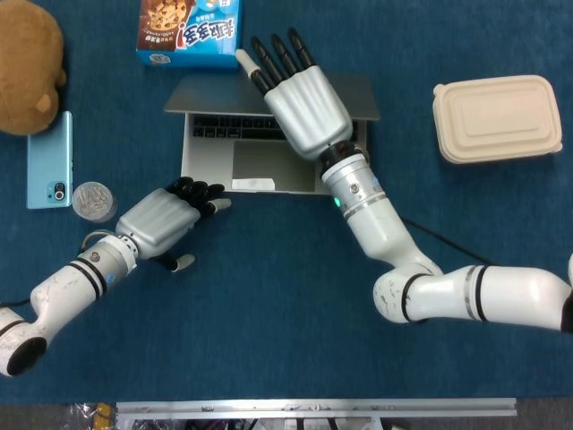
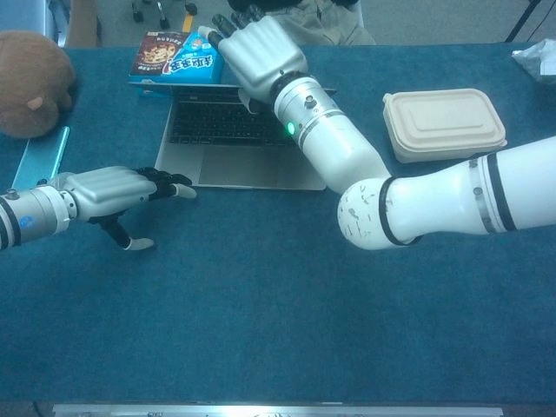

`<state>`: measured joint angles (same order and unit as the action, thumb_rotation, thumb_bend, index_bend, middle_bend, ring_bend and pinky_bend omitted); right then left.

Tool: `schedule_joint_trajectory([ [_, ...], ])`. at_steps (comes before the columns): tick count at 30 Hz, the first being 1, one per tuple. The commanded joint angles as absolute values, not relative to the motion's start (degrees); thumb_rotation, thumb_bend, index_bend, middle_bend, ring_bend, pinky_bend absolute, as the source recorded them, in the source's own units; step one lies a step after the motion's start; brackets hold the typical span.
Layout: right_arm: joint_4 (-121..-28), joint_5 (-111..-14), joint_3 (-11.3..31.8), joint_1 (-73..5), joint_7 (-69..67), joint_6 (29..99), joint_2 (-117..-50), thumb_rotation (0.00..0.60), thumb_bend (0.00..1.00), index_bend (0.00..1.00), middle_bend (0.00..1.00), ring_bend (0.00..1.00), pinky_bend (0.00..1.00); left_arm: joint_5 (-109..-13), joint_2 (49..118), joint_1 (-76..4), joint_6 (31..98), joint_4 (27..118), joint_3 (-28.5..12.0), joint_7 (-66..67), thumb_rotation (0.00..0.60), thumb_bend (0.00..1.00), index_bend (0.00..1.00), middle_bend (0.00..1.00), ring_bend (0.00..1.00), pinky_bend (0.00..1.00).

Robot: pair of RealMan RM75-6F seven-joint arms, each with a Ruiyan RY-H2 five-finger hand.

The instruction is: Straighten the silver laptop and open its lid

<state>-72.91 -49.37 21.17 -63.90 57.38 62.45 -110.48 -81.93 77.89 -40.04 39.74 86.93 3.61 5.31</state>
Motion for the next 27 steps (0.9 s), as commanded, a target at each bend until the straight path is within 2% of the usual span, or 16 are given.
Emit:
schedule_joint_trajectory([
  [1,-72.4,-49.2,21.4,-64.1,57.2,62.5,-110.0,0.600,0.39,0.00,0.02,0.00,0.03,-81.7,77.9,-40.1,39.8,86.8,3.7,5.3,0.543,0.31,0.00,0.00,0.00,0.00],
  [27,-64.6,-46.7,23.9,-67.1,56.4,61.7,-107.9,0.600,0.39,0.00,0.02,0.00,0.03,-80.3,78.3,-40.5,39.7,86.5,4.5,6.9,0.540,0.31,0.00,0.00,0.00,0.00],
])
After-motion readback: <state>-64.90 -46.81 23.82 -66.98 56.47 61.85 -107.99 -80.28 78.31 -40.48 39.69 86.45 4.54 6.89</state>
